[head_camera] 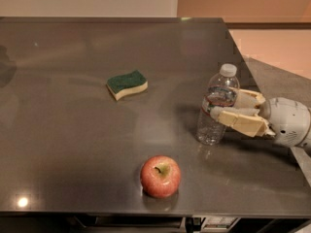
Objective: Place water bottle upright
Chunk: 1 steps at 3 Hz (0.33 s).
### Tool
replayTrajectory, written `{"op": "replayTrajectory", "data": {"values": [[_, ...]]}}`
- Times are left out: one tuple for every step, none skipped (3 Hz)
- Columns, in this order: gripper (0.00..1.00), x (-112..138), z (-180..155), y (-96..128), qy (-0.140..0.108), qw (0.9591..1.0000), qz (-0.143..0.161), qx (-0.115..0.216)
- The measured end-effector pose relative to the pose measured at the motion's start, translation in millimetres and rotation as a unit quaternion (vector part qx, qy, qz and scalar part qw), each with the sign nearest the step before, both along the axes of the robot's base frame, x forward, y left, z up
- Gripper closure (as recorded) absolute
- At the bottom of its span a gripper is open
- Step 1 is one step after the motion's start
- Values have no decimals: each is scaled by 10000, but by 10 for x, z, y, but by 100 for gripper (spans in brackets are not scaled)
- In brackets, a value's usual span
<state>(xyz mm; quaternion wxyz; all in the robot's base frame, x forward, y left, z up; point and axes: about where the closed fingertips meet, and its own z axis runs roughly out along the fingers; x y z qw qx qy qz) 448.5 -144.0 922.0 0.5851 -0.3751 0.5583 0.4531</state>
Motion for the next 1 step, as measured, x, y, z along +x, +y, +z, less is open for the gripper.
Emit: {"op": "replayTrajectory", "data": {"values": [[0,-1,9,22,-7,10000,21,-3]]}}
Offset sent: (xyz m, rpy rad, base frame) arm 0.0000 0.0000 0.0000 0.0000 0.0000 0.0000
